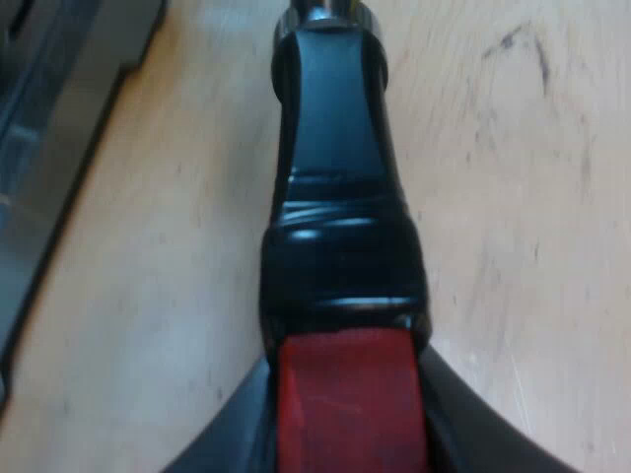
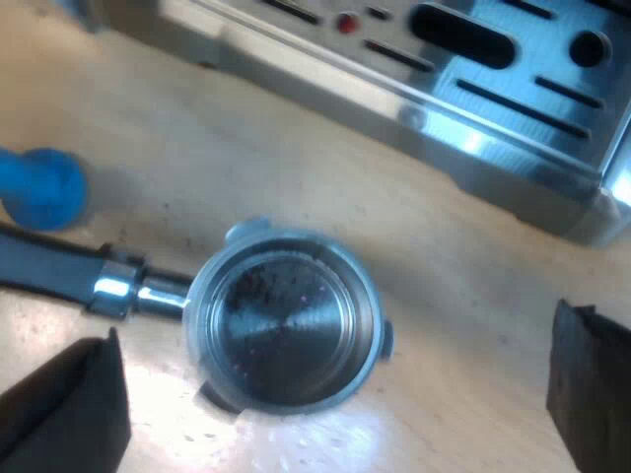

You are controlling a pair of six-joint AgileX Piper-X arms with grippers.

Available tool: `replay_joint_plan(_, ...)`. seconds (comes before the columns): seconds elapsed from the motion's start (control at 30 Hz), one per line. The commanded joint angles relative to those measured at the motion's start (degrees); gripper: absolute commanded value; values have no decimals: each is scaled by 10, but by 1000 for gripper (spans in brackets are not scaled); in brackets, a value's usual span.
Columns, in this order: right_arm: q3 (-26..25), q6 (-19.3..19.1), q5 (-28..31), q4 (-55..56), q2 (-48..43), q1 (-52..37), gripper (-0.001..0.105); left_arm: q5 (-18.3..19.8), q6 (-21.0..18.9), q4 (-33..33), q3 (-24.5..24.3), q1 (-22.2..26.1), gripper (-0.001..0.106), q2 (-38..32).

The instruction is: Put the handle in the coffee machine

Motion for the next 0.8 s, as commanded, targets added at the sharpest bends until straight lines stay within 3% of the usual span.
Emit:
replay_joint_plan(0.03, 5, 10, 57, -42, -3, 45, 87, 27, 17, 15, -5, 27, 1, -9)
replay_joint_plan(0.17, 36, 33, 73, -130, -3, 89, 82, 27, 18, 10, -5, 73, 1, -9)
replay_joint_plan(0.23, 69, 65, 74, -190, -3, 108, 67, 27, 21, 7, -5, 95, 1, -9)
replay_joint_plan(0.3, 88, 72, 80, -223, -3, 114, 59, 34, 25, 7, -5, 118, 1, -9)
replay_joint_plan(0.43, 120, 76, 127, -297, -3, 127, 58, 56, 18, -7, -5, 167, 1, -2)
replay_joint_plan(0.53, 136, 68, 157, -355, 0, 138, 58, 74, 11, -27, -6, 215, 1, 14)
replay_joint_plan(0.63, 155, 16, 189, -437, 8, 152, 58, 89, 17, -26, -13, 250, 1, 27)
replay_joint_plan(0.8, 171, -16, 187, -512, 30, 152, 58, 115, 37, -29, -19, 258, 1, 39)
